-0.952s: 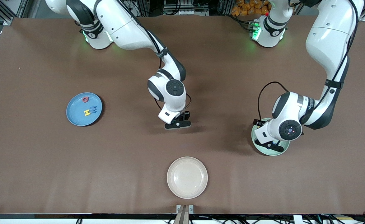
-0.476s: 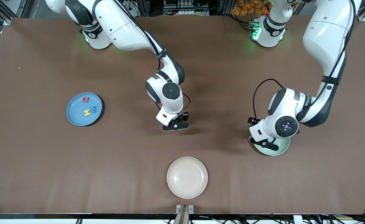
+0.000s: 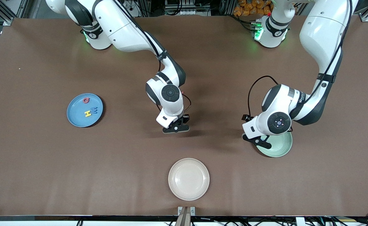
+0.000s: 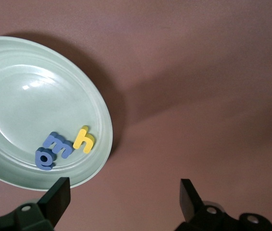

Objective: Sort uppercase to blue plate, lowercase to green plate
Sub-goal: 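Grasp the cyan B with the right gripper while the left gripper lifts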

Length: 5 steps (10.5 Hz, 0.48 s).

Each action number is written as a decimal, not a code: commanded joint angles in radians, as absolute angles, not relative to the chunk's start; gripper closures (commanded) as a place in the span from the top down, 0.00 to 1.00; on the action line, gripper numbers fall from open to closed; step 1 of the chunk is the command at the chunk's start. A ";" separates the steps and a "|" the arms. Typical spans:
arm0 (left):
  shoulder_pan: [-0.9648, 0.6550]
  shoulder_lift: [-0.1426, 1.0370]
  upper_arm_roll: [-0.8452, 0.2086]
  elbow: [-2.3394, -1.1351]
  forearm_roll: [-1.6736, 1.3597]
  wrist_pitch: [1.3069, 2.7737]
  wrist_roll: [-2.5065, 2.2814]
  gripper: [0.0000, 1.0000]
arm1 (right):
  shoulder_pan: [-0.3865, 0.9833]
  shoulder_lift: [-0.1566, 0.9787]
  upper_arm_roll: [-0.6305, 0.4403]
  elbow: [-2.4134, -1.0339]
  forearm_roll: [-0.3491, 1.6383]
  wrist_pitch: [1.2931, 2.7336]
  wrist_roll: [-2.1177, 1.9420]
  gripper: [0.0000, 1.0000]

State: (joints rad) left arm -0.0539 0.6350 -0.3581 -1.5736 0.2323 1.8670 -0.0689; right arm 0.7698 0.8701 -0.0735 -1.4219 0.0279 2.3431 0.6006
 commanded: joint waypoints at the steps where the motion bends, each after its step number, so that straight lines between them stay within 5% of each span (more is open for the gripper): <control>1: -0.054 0.614 -0.360 -1.586 0.209 1.853 -0.067 1.00 | 0.756 0.879 -0.071 -1.413 0.046 2.341 0.578 0.28; 5: -0.078 0.606 -0.422 -1.589 0.207 1.815 -0.204 1.00 | 0.733 0.851 -0.071 -1.405 0.086 2.278 0.483 0.25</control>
State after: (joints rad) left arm -0.0685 0.6329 -0.3986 -1.5736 0.2303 1.8467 -0.1440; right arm 0.7532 0.8686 -0.0774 -1.4181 0.0444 2.3274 0.5400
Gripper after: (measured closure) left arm 0.000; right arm 0.599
